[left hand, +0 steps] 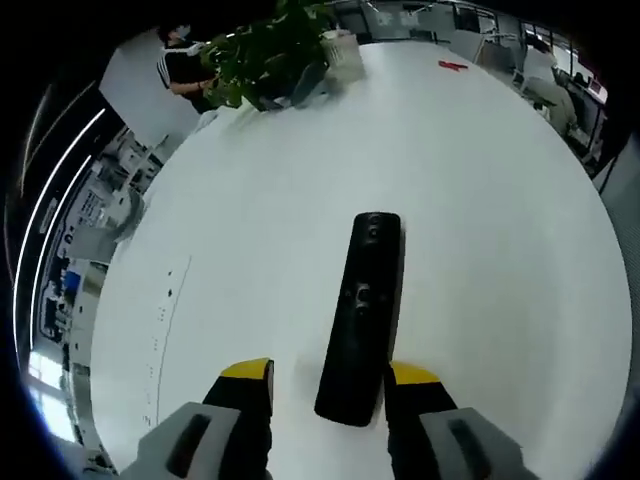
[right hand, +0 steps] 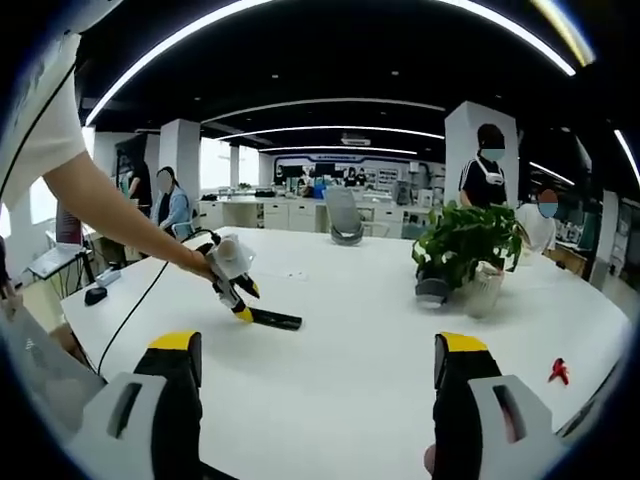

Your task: Press the specified remote control buttons in sequence, fully releasing each button before pressing the next.

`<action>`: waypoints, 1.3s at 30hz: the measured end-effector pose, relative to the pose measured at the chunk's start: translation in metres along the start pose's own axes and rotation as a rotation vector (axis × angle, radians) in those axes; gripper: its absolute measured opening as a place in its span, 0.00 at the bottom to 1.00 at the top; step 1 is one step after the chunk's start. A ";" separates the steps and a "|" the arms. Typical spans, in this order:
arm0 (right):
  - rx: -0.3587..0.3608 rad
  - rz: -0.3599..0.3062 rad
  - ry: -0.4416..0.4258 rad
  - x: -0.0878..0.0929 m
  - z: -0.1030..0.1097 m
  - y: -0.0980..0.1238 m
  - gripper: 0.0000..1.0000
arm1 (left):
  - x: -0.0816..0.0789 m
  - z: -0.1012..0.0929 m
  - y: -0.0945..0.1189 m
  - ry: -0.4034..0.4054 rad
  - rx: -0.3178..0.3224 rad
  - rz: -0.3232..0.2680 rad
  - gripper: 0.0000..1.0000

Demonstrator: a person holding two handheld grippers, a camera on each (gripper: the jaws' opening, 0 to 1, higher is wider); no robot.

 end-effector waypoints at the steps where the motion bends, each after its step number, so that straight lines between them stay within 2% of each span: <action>1: 0.000 -0.004 0.004 -0.001 0.001 0.000 1.00 | 0.000 0.001 0.001 0.001 -0.012 -0.004 0.49; 5: -0.001 -0.006 0.010 -0.001 0.001 0.000 1.00 | 0.003 0.006 0.002 0.054 -0.054 0.009 0.55; 8: -0.004 0.001 0.019 0.000 0.003 -0.001 1.00 | 0.004 0.011 0.001 0.131 -0.060 -0.011 0.66; 9: -0.003 -0.001 0.022 0.000 0.003 0.000 1.00 | 0.005 0.008 0.001 0.161 -0.043 -0.016 0.75; 11: -0.001 -0.003 0.018 -0.001 0.002 0.000 1.00 | 0.007 0.007 0.003 0.184 -0.035 -0.016 0.77; 12: -0.001 -0.005 0.015 -0.001 0.002 0.000 1.00 | 0.006 0.009 0.004 0.186 -0.048 -0.032 0.77; 14: -0.001 -0.008 0.006 -0.002 0.001 0.000 1.00 | 0.002 0.008 0.009 0.240 -0.042 -0.059 0.78; 16: 0.000 -0.014 0.006 -0.003 0.001 0.000 1.00 | -0.004 0.008 0.017 0.264 -0.054 -0.085 0.85; 17: -0.001 -0.013 0.006 -0.003 0.001 0.000 1.00 | -0.006 0.007 0.019 0.299 -0.052 -0.095 0.88; 19: -0.009 -0.010 0.007 -0.002 0.003 0.000 1.00 | -0.012 0.008 0.025 0.359 -0.052 -0.150 0.94; 20: -0.015 -0.014 0.008 -0.003 0.004 0.000 1.00 | -0.012 0.005 0.030 0.383 -0.050 -0.149 0.97; 21: -0.016 -0.017 0.009 -0.004 0.004 0.000 1.00 | -0.015 0.002 0.036 0.407 -0.046 -0.175 1.00; 24: -0.028 -0.017 0.017 -0.004 0.007 -0.001 1.00 | -0.018 -0.003 0.055 0.439 -0.068 -0.227 1.00; 27: -0.030 -0.030 0.018 -0.006 0.007 0.001 1.00 | -0.017 -0.009 0.069 0.491 -0.058 -0.256 1.00; 34: -0.029 -0.049 -0.010 -0.009 0.005 0.003 1.00 | -0.017 -0.021 0.108 0.541 -0.096 -0.337 1.00; 39: -0.032 -0.059 -0.018 -0.010 0.005 0.004 1.00 | -0.025 -0.028 0.148 0.620 -0.132 -0.447 1.00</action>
Point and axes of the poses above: the point that each gripper's makers call its tool centre point, and the gripper's own axes: y roughly backward along the fingers, z roughly to its left, x roughly out of its underside, the point moved 1 cm from there along y, roughly backward along the fingers, and after that the axes turned 2 degrees about z, right-handed, at the moved point
